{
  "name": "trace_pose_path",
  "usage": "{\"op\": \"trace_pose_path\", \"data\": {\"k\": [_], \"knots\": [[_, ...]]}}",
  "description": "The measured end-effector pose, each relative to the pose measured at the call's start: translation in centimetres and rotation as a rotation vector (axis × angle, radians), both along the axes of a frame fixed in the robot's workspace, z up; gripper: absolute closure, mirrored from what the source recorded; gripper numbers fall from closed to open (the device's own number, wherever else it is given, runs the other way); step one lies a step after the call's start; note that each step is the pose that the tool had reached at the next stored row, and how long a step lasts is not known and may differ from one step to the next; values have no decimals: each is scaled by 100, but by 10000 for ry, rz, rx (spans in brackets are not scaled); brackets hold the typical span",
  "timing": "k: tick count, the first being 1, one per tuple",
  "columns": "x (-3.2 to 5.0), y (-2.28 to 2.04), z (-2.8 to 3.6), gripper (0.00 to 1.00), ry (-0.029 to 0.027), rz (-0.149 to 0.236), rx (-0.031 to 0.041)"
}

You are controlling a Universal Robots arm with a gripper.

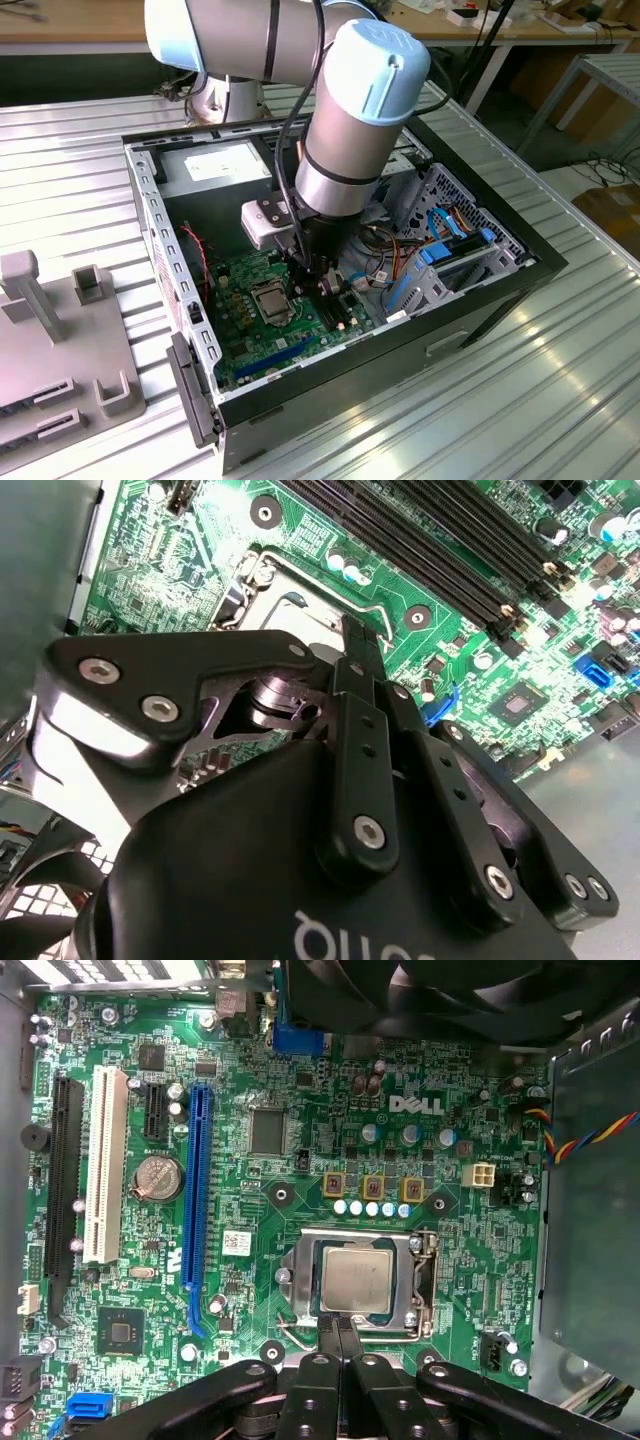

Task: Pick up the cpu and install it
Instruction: 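Install the first cpu locking lever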

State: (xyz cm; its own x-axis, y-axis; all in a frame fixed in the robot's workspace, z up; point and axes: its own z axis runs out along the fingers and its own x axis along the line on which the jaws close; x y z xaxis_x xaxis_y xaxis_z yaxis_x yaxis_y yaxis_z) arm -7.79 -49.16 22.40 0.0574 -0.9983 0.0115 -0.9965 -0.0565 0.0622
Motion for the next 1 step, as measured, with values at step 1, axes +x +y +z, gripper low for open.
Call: {"op": "trace_pose_path", "data": {"k": [1], "knots": [[0, 0, 0, 89, 0, 0, -2]]}}
